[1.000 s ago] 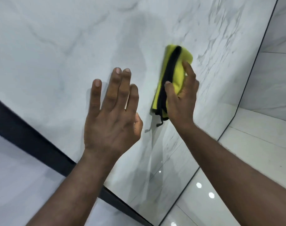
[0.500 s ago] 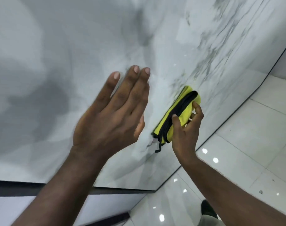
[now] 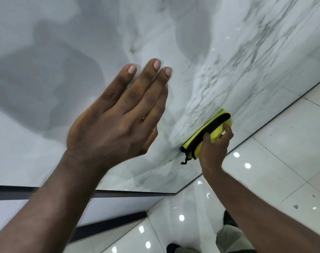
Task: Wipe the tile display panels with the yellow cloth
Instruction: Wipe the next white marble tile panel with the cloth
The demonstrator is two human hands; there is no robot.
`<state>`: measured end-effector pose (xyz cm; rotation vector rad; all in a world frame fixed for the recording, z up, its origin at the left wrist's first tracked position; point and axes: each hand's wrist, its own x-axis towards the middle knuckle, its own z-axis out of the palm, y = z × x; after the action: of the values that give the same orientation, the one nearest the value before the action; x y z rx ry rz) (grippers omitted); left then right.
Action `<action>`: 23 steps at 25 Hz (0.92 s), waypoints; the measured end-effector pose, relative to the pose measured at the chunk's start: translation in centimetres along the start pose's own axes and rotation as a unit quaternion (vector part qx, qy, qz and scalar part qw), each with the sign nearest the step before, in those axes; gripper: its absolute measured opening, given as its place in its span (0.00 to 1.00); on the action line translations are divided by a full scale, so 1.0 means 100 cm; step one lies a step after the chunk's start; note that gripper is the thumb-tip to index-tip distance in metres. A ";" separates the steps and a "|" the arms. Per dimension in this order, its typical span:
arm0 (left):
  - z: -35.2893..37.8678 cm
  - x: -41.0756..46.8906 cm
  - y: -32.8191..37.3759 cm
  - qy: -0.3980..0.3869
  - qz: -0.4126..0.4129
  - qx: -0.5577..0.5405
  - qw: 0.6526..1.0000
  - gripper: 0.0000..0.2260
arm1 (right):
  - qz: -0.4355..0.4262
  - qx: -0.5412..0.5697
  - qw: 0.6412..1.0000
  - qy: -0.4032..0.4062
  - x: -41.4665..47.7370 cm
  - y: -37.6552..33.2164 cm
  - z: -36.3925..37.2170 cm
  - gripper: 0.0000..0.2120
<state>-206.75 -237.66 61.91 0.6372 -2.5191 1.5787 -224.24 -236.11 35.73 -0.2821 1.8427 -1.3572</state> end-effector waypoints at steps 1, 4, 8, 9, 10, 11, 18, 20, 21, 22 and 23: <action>-0.001 0.000 0.000 0.000 -0.002 0.000 1.000 0.28 | 0.012 0.002 1.000 -0.004 0.001 -0.001 0.000 0.29; -0.003 -0.001 0.001 -0.002 -0.006 0.010 1.000 0.29 | 0.042 0.013 0.999 0.004 0.003 -0.007 -0.003 0.27; -0.003 0.000 0.001 0.000 -0.005 0.009 1.000 0.29 | 0.027 0.021 0.999 0.011 0.017 -0.013 -0.004 0.27; -0.003 -0.001 0.002 0.001 -0.007 0.008 1.000 0.29 | 0.052 0.025 0.998 0.014 0.015 -0.019 -0.005 0.27; -0.003 -0.002 0.003 0.001 -0.005 0.005 1.000 0.28 | 0.050 0.032 0.998 0.023 0.012 -0.023 -0.006 0.27; -0.002 -0.002 0.002 -0.001 -0.002 0.005 1.000 0.28 | 0.005 0.023 0.999 0.037 0.011 -0.024 -0.005 0.28; 0.000 -0.001 0.004 0.036 -0.018 0.014 0.999 0.22 | -0.113 0.056 0.991 0.038 -0.021 -0.078 -0.012 0.27; -0.004 0.000 0.002 0.052 -0.058 0.000 0.997 0.22 | -0.227 0.060 0.971 0.049 -0.035 -0.110 -0.017 0.26; -0.007 0.003 0.001 0.051 -0.086 -0.024 0.995 0.22 | -0.225 0.072 0.970 0.054 -0.033 -0.126 -0.018 0.26; -0.012 0.004 0.000 0.047 -0.119 -0.052 0.990 0.22 | -0.180 0.107 0.976 0.053 -0.032 -0.143 -0.019 0.25; -0.018 0.005 -0.003 0.045 -0.150 -0.075 0.985 0.22 | -0.116 0.134 0.983 0.042 -0.035 -0.162 -0.021 0.26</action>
<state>-207.36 -236.32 63.13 0.8561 -2.3168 1.2737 -227.89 -238.92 51.75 -0.3105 1.7080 -1.7819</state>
